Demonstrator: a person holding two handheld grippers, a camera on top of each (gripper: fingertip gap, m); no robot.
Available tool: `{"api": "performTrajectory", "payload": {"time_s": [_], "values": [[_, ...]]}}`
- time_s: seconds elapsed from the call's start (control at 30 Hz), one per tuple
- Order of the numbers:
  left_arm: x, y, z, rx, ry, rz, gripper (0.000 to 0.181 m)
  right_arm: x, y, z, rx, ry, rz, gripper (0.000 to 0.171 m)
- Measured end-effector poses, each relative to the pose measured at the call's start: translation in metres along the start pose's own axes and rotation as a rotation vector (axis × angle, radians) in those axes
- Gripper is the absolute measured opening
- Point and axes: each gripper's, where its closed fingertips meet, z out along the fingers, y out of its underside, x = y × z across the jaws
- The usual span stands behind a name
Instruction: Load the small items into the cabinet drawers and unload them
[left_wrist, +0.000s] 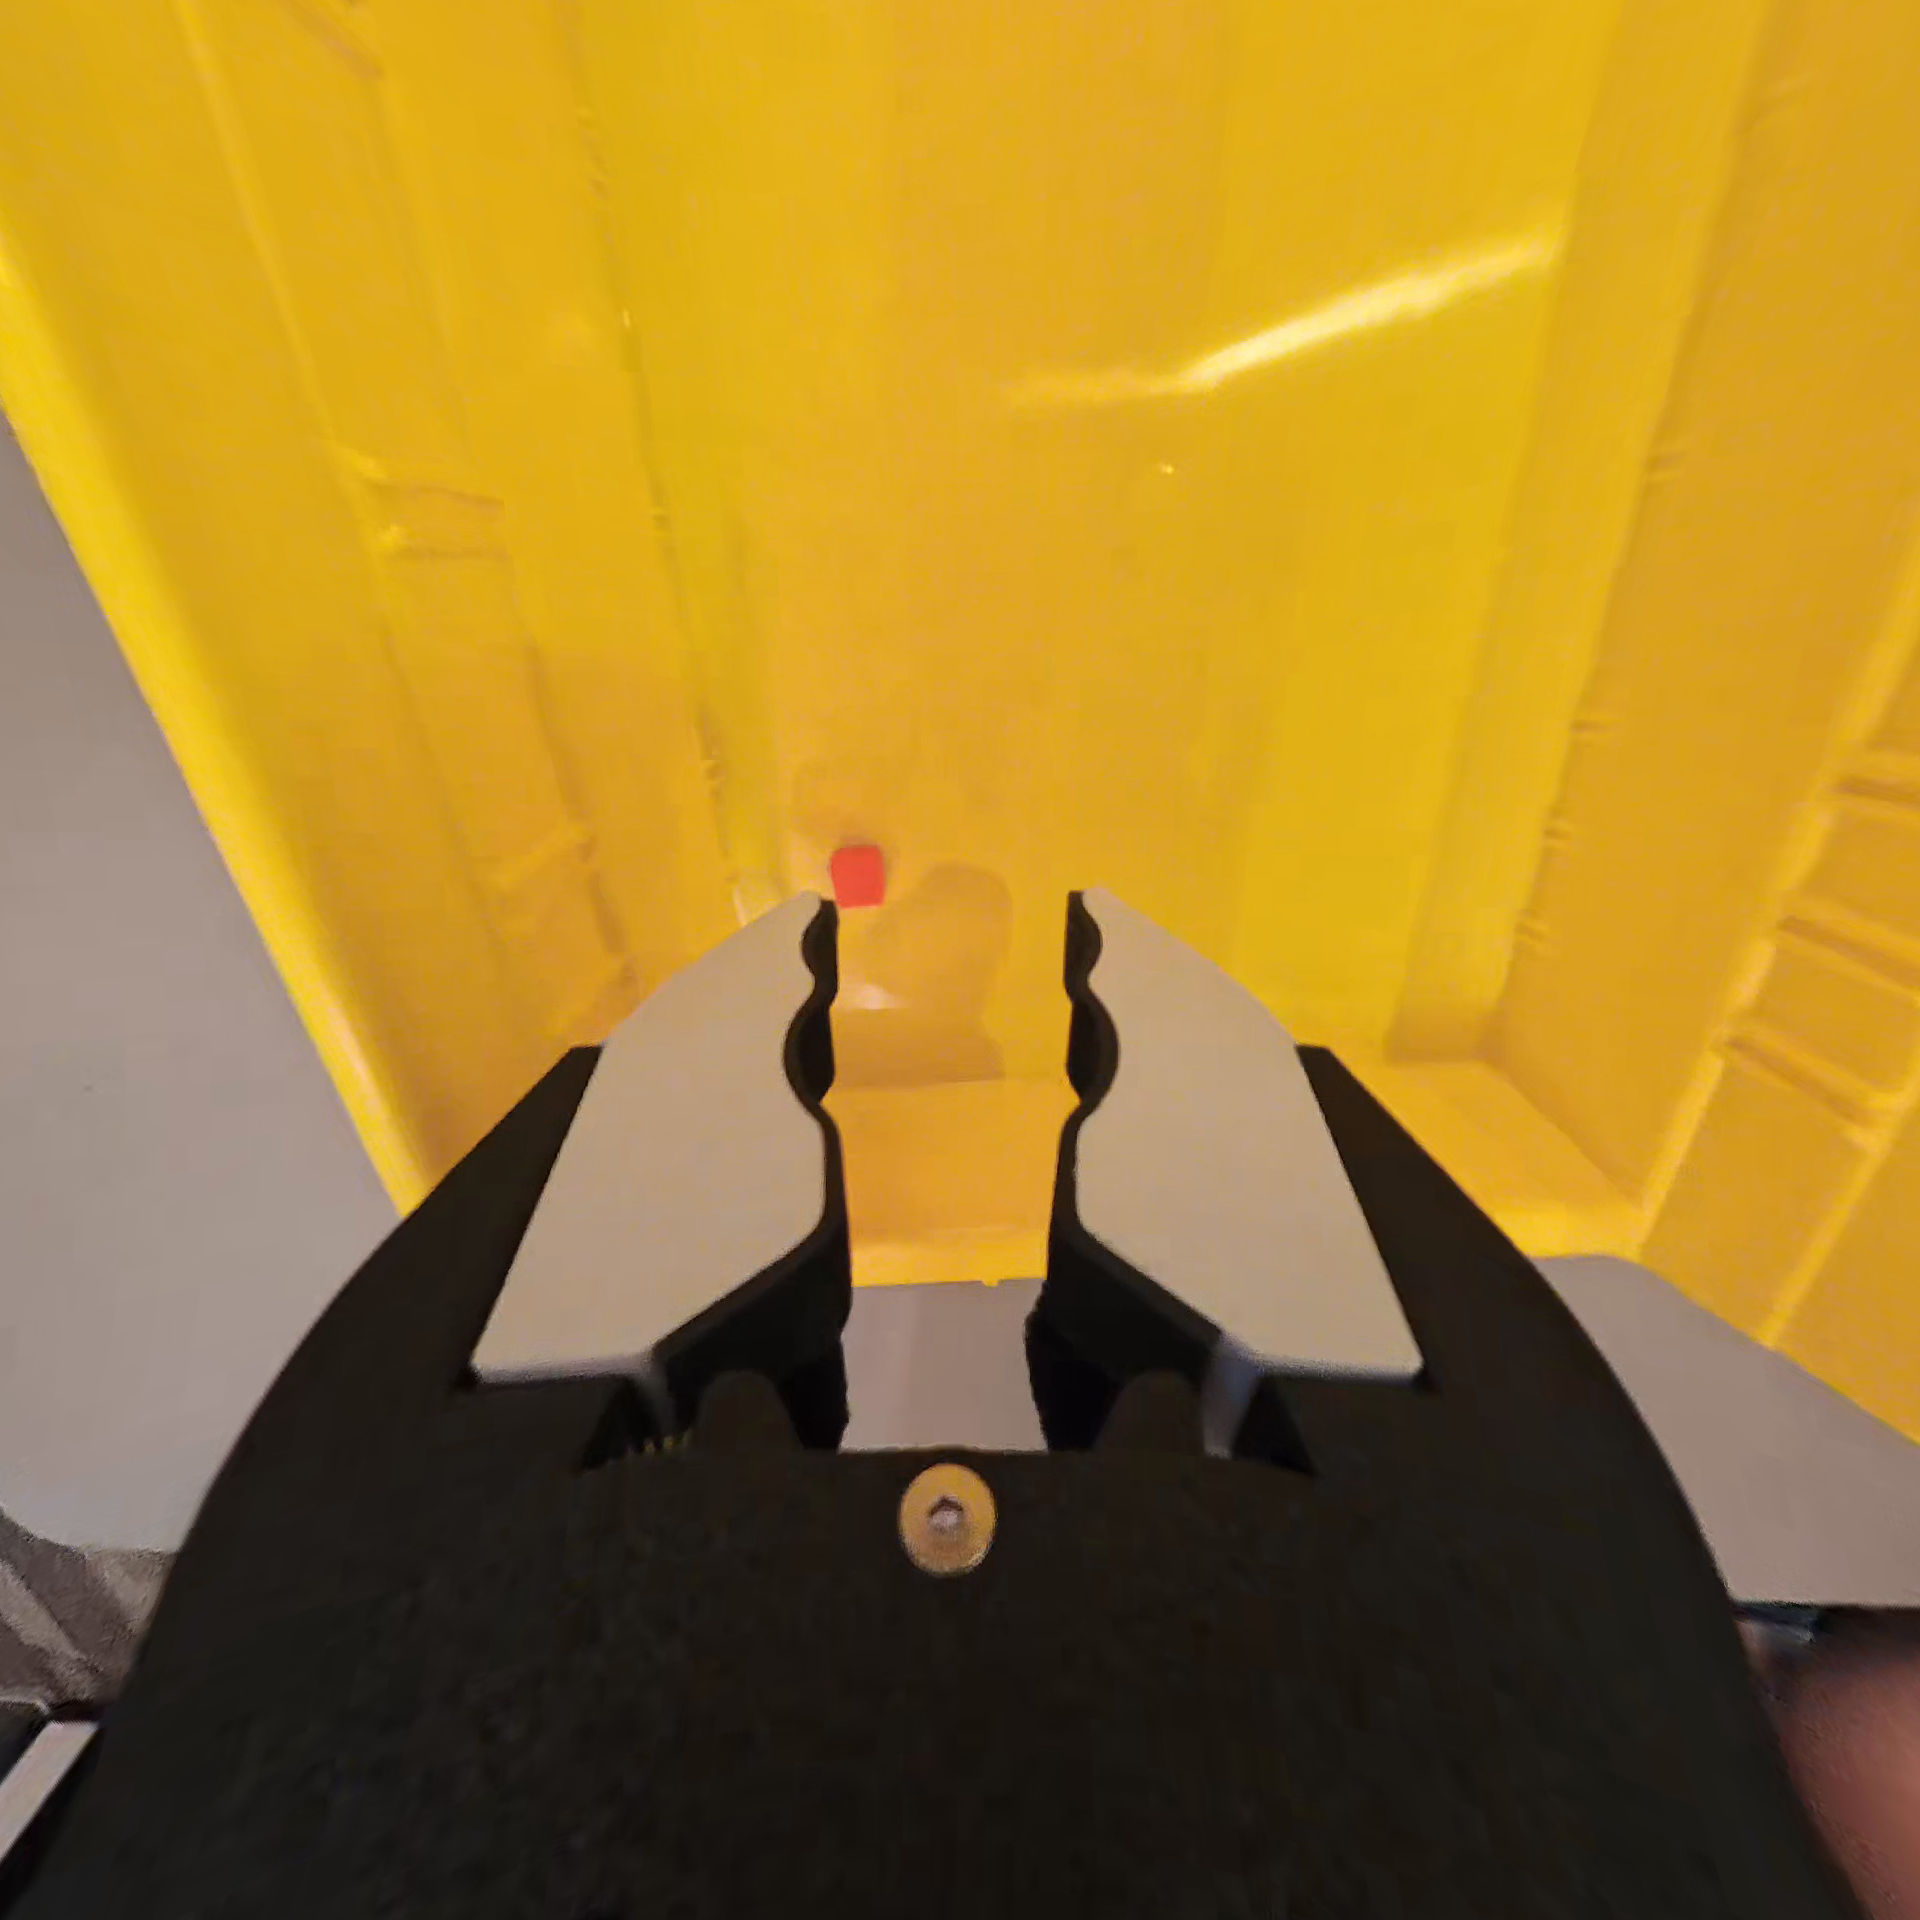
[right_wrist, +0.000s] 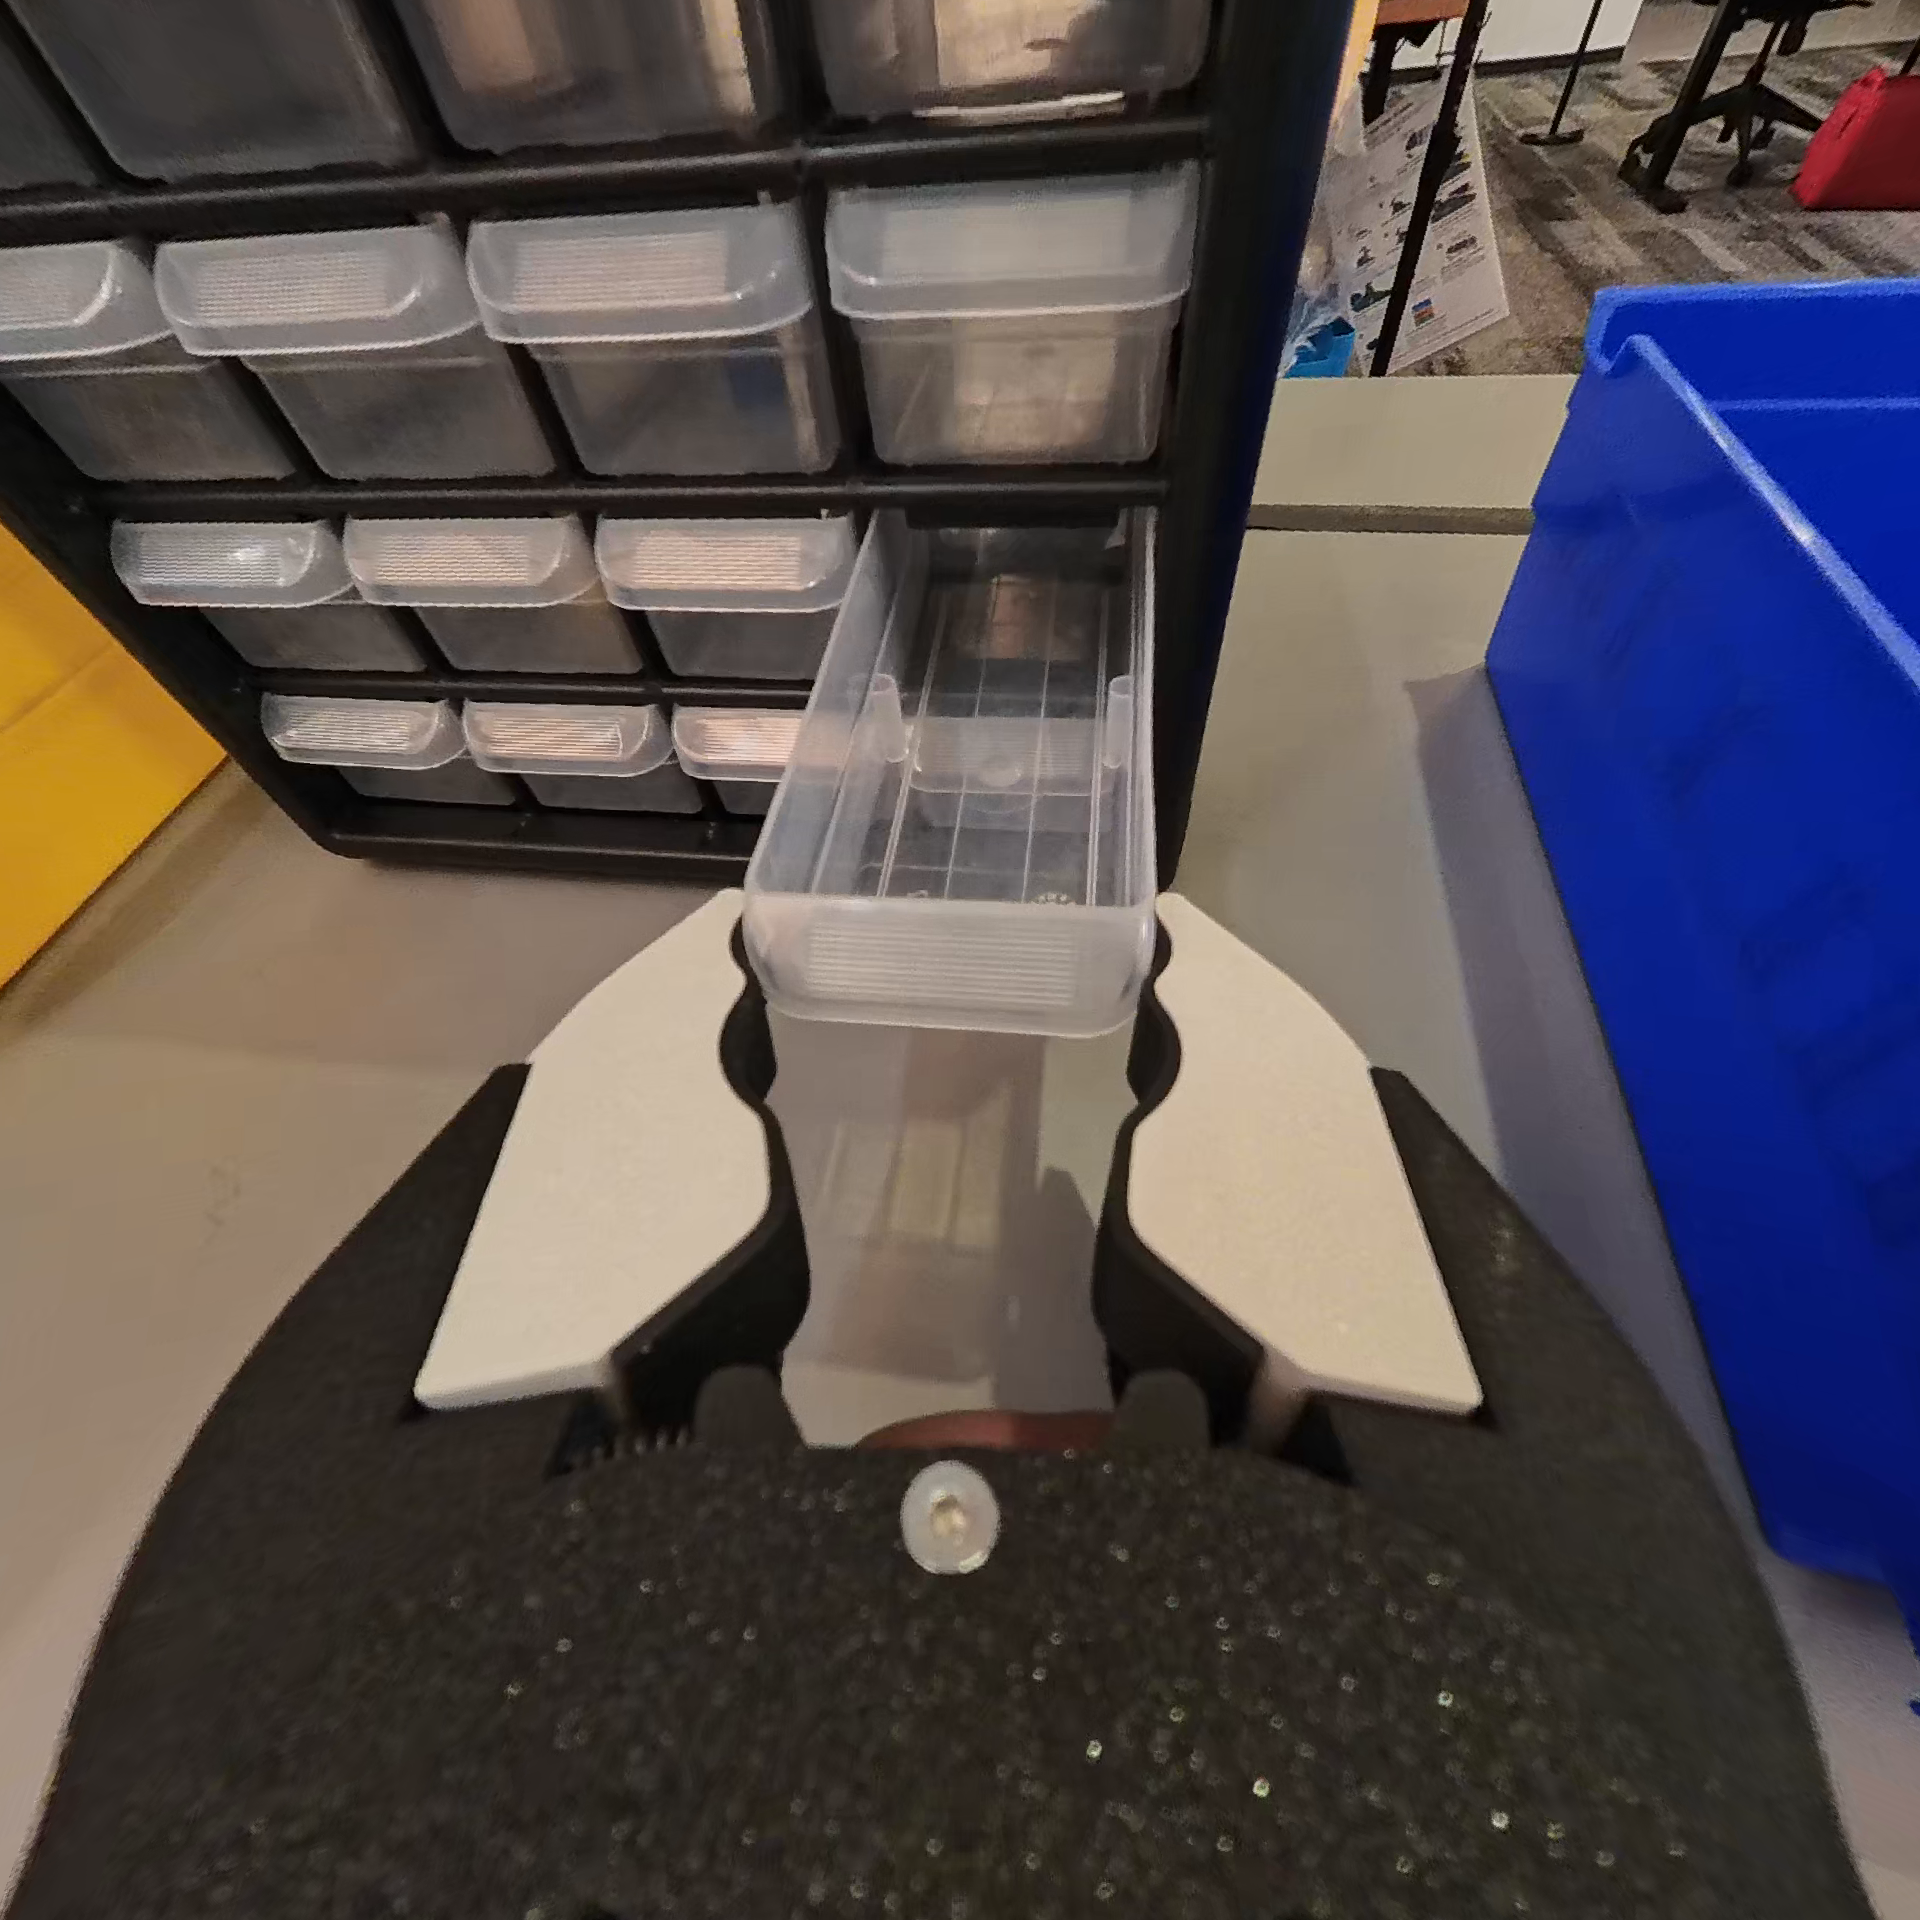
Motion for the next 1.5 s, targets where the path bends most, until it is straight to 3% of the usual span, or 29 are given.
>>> {"api": "performTrajectory", "payload": {"time_s": [0.67, 0.8, 0.87, 1.07, 1.23, 1.37, 1.5], "values": [[-0.018, 0.010, 0.031, -0.100, -0.146, -0.054, 0.036, 0.000, 0.000, -0.002, 0.000, -0.021, 0.025, 0.067], [-0.017, 0.014, 0.036, -0.128, -0.152, -0.052, 0.025, 0.000, 0.000, -0.002, 0.000, -0.021, 0.023, 0.067], [-0.018, 0.012, 0.037, -0.120, -0.146, -0.057, 0.011, 0.001, 0.000, -0.002, 0.000, -0.023, 0.027, 0.067], [-0.009, 0.008, 0.025, -0.073, -0.081, -0.046, 0.010, 0.000, 0.000, -0.002, -0.001, -0.022, 0.023, 0.067], [0.059, 0.000, -0.031, 0.052, 0.141, 0.136, 0.010, 0.000, 0.000, -0.002, -0.001, -0.022, 0.022, 0.067], [0.169, 0.013, -0.099, 0.179, 0.412, 0.451, 0.010, 0.000, 0.000, -0.002, 0.000, -0.020, 0.023, 0.067], [0.273, 0.034, -0.140, 0.299, 0.440, 0.802, 0.010, 0.001, 0.001, -0.002, 0.003, -0.024, 0.029, 0.067]]}}
